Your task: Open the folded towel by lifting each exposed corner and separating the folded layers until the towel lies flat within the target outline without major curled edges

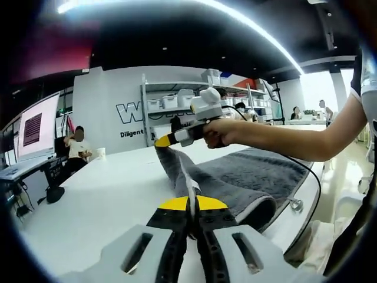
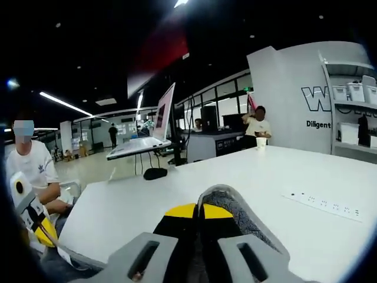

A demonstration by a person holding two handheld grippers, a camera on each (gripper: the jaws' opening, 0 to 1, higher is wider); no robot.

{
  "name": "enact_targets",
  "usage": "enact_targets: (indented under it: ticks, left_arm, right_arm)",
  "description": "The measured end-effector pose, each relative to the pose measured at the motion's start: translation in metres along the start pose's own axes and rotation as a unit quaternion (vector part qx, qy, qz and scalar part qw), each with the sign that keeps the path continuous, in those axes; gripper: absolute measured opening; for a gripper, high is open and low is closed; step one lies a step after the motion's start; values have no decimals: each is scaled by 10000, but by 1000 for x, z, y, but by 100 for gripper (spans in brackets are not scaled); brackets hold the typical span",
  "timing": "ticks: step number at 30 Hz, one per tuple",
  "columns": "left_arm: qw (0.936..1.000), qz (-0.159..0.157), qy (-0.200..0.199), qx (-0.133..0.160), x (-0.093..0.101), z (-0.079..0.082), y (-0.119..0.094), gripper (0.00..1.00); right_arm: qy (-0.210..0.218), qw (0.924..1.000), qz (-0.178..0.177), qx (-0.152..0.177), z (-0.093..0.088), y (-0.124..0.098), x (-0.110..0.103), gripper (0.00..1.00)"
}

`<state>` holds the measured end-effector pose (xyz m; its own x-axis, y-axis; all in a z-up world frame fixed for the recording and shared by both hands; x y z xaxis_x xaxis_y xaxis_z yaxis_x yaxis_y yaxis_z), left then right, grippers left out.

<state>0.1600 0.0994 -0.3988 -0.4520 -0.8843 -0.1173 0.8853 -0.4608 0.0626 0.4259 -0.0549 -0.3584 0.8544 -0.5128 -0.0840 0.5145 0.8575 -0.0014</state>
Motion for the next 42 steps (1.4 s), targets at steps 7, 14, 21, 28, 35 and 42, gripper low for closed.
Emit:
enact_targets:
  ticks: [7,14,21,28,35,42]
  left_arm:
    - [9996,270,26,59,-12,3,-7,1]
    - [9988,495,55,23,-24,1,-16,1]
    - [9973,727,42,-35,-35,-3,-28,1]
    - [9945,1044,38,-58,-51,-5,-41,1]
    - [9924,1222,67,-108,-63,-8,-50,1]
    - [9896,1422,91,-181,-74,-11,-59,1]
  right_arm:
    - [-33,9999,114,9,2,15,-8,0]
    - [-78,9994,323,-28,0,36,-21,0]
    - [-63,9988,494,-36,0,54,-30,0]
    - [-30,9975,705,-38,-7,74,-41,0]
    - [39,9967,814,-68,-11,88,-45,0]
    - [77,9961,874,-30,-8,100,-47,0]
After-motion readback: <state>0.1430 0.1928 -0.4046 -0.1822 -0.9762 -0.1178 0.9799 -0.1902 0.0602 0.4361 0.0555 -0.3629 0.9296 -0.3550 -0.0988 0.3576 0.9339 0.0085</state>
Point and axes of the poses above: the point that each gripper's makers call its tool centre point, and the gripper's own axes: y roughly forward along the fingers, x roughly to its right, z roughly out of its top, the point moved 10 cm from there along -y, roughly backward along the fingers, and after that the axes turned 10 degrees about x, right-handed, at the moved point
